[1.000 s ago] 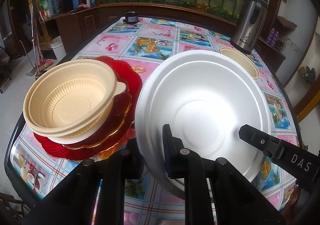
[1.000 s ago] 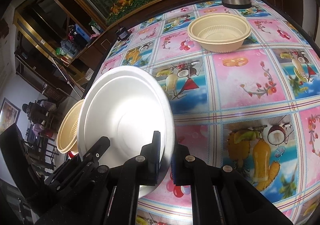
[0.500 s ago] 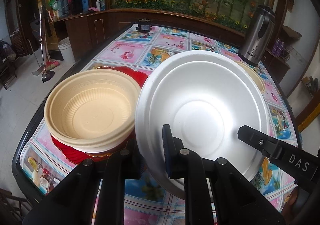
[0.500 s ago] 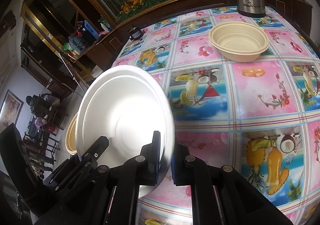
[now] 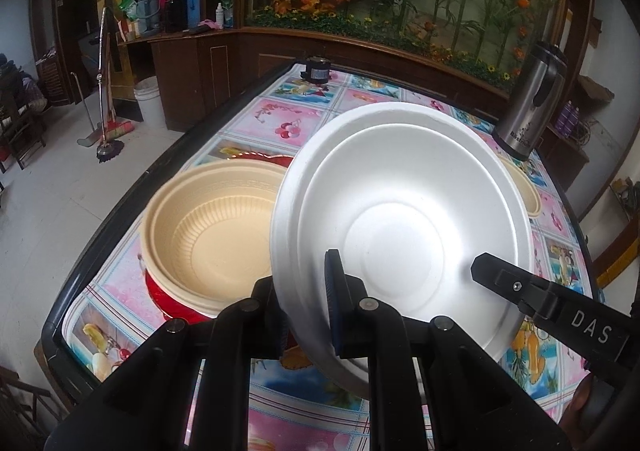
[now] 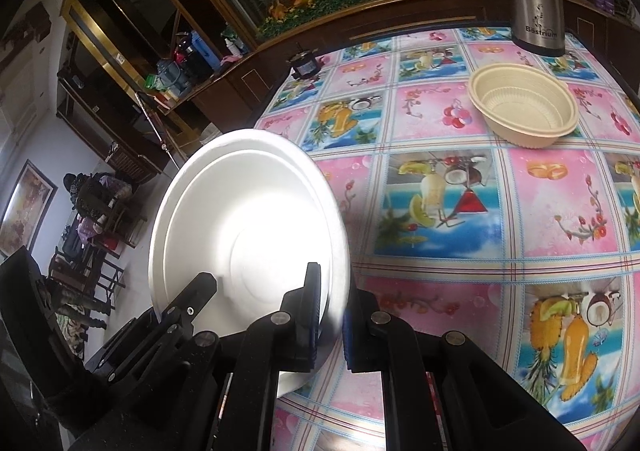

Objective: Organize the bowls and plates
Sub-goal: 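Carry the white foam plate over the red plate stack with both grippers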

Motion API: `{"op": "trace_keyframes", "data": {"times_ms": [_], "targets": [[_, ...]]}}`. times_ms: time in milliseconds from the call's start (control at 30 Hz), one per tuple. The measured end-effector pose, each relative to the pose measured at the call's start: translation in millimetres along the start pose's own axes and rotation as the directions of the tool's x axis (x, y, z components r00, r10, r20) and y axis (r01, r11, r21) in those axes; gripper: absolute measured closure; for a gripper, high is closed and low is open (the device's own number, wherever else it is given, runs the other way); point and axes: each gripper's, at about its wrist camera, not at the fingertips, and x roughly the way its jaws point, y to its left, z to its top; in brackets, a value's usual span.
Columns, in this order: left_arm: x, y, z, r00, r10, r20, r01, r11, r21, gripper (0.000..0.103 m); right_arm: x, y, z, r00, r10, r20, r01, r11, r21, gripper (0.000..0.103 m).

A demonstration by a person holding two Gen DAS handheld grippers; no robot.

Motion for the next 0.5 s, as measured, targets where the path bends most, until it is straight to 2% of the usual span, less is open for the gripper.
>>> {"op": "trace_keyframes", "data": {"times_ms": [300,500], "targets": [[-15,12,8,0.999,0.002,0.051,-0.001,1.000,-0.016,0.090,-6,18,9,0.999,0.026,0.024,-0.025,0.999,-0.032,0.094],[-20,29,13,0.996,0.034,0.076,-0.031,0.999,-0.043,0.090,-3,36,14,0.999,0.045,0.024,-0.044,0.997,-0.061,0.094]]}}
